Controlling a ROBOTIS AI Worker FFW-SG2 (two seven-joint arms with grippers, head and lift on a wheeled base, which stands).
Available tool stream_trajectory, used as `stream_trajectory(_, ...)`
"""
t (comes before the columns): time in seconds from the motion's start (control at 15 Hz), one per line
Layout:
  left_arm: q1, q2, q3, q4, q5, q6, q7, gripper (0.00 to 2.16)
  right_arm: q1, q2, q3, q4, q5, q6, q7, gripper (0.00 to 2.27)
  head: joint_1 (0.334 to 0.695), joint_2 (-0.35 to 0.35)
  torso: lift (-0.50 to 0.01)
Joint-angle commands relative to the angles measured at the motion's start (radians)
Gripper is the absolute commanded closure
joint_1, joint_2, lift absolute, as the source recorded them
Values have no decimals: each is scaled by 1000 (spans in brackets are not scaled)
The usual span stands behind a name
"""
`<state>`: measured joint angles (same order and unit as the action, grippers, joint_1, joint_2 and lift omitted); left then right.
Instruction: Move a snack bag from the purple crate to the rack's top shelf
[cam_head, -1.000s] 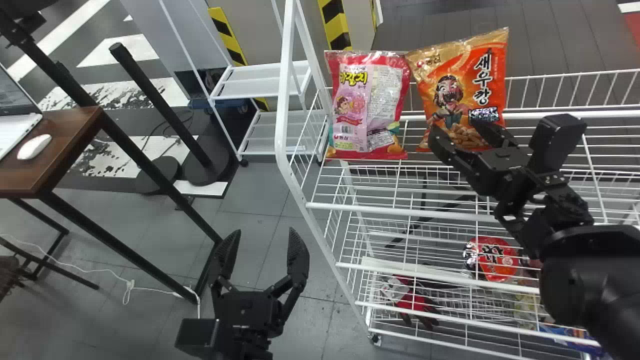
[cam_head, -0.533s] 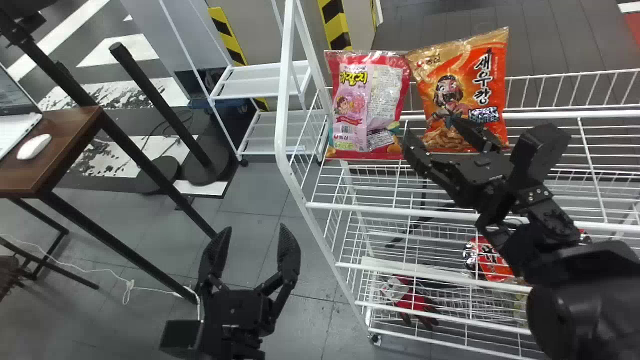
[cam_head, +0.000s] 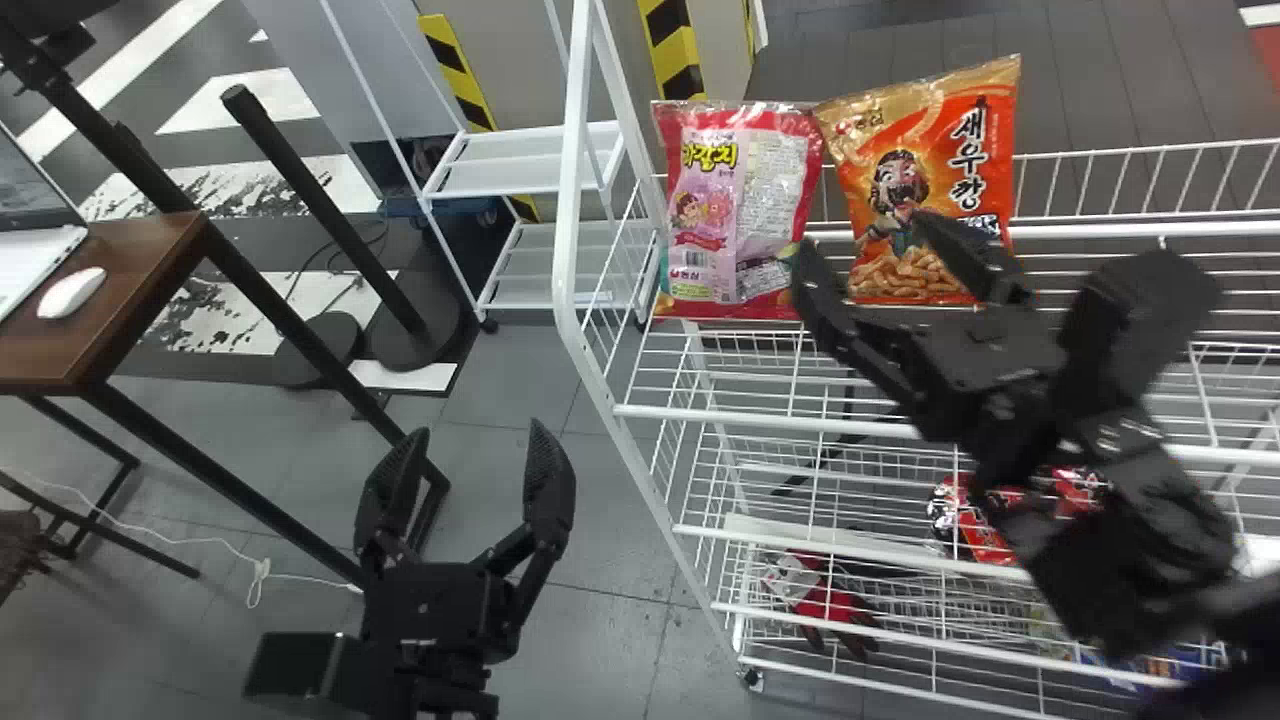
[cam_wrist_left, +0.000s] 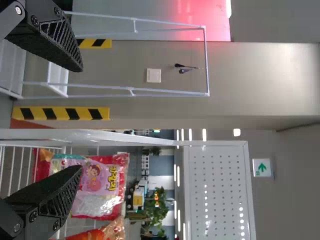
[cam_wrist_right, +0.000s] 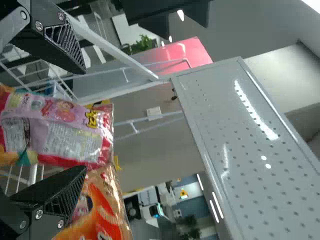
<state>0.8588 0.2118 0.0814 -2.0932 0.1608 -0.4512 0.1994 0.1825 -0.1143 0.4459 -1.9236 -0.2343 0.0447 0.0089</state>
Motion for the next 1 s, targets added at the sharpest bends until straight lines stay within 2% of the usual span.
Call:
stream_trajectory(0.0,26,-6,15,-71,-1,85,-1,134,167,-85,-131,-215,56,108,-1,161,695,350,0)
stream_trajectory(0.2,68,-17,15,-191,-6,288,-15,134,373,-163,-289,-347,69,123,19,164,695,350,0)
stream_trajectory(0.27,80,-20,4,-231,-18,343,-18,134,431,-177,-331,-379,70,123,25,161,695,324,0)
stream_trajectory(0.33,94,-22,-12,-251,-40,340,-12,134,480,-180,-354,-407,69,111,28,144,695,262,0)
stream_trajectory(0.6,115,-5,-137,-298,-107,334,20,134,644,-182,-389,-431,79,1,37,130,695,183,0)
stream_trajectory(0.67,118,4,-166,-297,-118,334,20,134,678,-173,-394,-430,81,-45,37,130,695,142,0)
stream_trajectory(0.93,117,11,-215,-228,-144,285,60,130,733,-154,-426,-347,53,-180,42,127,695,44,0)
